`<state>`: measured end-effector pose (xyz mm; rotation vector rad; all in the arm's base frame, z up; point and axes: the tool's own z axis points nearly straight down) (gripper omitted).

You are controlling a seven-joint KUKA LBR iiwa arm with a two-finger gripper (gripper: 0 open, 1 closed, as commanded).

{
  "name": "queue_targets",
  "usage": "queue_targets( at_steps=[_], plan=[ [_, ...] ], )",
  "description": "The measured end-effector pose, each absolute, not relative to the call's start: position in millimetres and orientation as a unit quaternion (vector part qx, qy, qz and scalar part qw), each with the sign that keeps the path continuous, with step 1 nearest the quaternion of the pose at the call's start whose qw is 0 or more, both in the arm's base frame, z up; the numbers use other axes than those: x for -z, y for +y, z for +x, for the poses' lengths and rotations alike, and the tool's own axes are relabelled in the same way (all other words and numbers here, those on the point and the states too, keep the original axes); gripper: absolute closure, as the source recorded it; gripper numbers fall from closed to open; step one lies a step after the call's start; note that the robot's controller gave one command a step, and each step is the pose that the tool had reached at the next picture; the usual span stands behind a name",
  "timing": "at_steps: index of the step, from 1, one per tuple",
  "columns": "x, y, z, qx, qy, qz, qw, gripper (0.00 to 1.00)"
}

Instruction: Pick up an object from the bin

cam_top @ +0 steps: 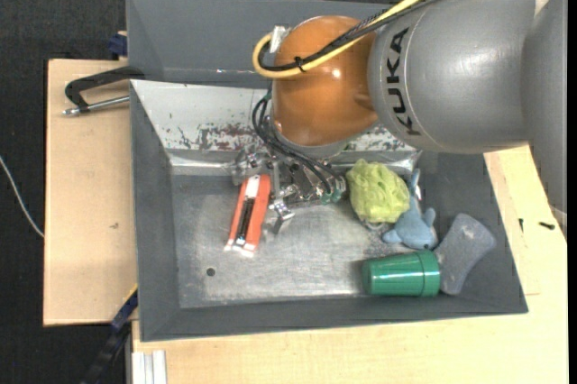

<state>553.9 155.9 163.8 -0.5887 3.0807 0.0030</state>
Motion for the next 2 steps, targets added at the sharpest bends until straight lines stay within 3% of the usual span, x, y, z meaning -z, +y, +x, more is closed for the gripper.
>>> queue_targets(
  at_steps=[2],
  plan=[
    [-100,152,576.0,0.000,0.951,-0.308,0.001,0.00]
  ],
)
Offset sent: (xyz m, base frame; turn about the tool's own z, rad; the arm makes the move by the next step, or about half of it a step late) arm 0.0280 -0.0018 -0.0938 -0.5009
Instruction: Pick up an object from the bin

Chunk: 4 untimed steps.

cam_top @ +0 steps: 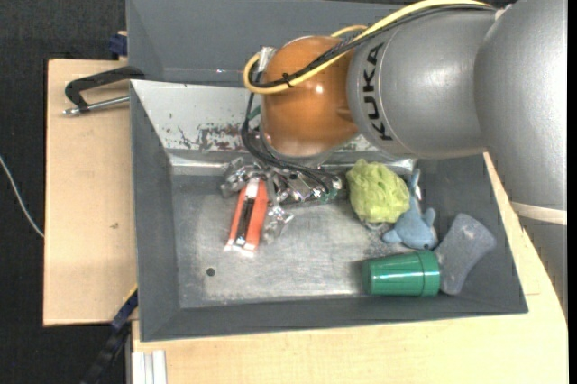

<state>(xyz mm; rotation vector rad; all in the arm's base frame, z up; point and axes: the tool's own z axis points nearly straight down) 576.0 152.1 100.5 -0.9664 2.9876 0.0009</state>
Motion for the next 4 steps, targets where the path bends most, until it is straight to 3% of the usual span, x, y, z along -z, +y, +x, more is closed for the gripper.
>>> queue_targets(
  at_steps=[1,3,4],
  plan=[
    [-76,147,580.2,-0.002,0.886,-0.463,0.001,1.00],
    [-80,147,578.9,-0.002,0.886,-0.463,0.001,1.00],
    [-95,147,577.6,-0.002,0.886,-0.463,0.000,1.00]
  ],
)
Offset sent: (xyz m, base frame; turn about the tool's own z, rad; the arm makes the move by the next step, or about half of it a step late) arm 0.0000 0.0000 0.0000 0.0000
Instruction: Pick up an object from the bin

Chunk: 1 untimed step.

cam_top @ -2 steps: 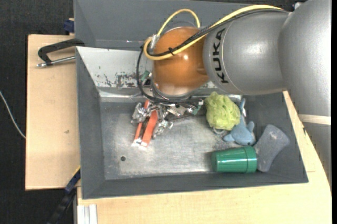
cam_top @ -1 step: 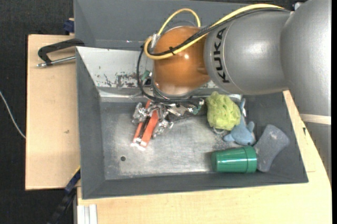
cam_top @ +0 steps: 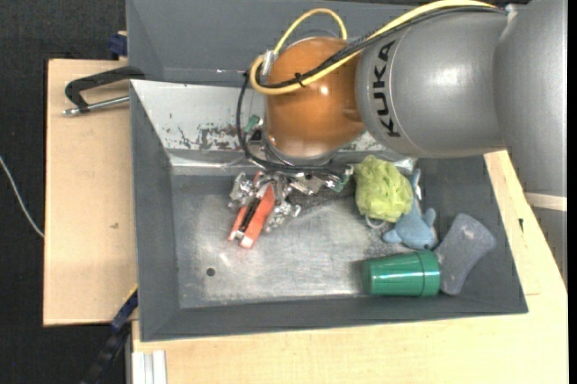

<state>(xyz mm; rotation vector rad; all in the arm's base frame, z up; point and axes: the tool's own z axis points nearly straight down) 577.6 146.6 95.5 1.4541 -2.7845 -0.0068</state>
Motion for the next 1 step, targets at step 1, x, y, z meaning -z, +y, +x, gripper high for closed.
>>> queue_targets(
  at_steps=[1],
  plan=[
    [-113.4,146.1,578.3,0.001,-0.887,0.463,-0.001,1.00]
  ],
)
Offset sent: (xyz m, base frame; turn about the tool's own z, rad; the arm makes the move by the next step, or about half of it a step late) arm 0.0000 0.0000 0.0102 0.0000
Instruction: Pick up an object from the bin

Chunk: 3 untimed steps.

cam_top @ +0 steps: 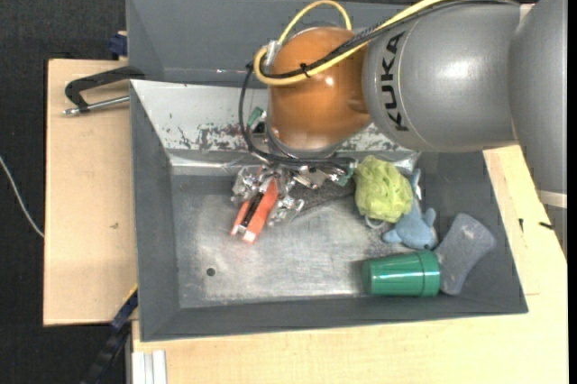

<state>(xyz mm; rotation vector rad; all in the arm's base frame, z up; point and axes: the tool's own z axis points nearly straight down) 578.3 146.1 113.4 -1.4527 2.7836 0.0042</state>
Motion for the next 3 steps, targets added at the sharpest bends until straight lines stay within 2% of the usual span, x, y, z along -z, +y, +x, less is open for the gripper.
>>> queue_targets(
  at_steps=[2,3],
  plan=[
    [-140,146,580.0,0.000,0.887,-0.462,0.004,1.00],
    [-150,146,578.8,-0.001,0.887,-0.462,0.001,1.00]
  ],
)
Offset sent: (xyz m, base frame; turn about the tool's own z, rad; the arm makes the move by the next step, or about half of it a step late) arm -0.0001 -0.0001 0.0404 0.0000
